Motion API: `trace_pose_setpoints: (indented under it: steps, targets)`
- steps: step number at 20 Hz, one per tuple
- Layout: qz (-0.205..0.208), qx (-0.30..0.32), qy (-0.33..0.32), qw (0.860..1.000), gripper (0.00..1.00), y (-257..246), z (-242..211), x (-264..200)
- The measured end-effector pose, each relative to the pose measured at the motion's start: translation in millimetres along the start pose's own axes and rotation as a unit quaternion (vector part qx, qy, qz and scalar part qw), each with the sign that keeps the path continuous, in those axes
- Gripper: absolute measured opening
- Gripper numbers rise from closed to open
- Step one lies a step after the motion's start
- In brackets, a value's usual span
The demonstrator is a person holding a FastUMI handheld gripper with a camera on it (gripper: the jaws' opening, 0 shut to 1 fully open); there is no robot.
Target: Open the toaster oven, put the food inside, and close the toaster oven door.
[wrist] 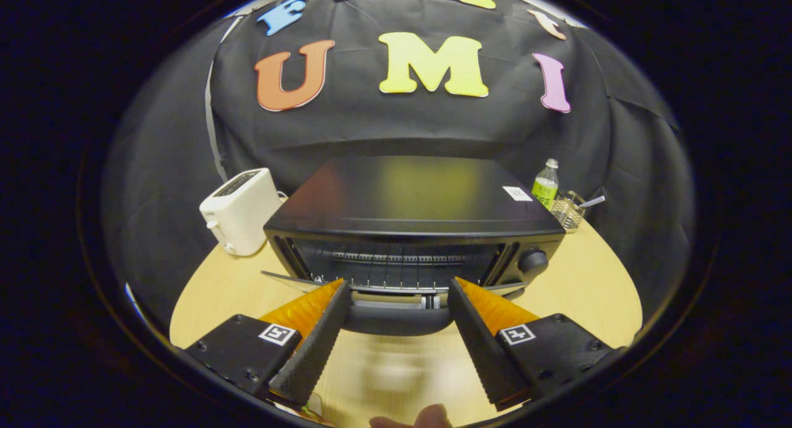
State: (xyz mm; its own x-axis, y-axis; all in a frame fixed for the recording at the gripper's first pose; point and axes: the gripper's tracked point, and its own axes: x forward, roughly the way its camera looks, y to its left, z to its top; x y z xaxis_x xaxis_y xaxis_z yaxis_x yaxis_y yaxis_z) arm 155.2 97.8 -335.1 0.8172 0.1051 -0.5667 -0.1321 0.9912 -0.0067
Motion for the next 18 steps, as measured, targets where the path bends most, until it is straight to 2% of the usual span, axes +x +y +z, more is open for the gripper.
trace_pose_setpoints:
  steps: [7,12,18]
  targets:
    - [0.009,-0.009,0.048,0.999,1.0,3,-52,-20]
    - [0.018,0.034,0.11,0.993,1.0,-1,-92,-13]
    - [0.016,0.048,0.111,0.993,1.0,-6,-89,-21]
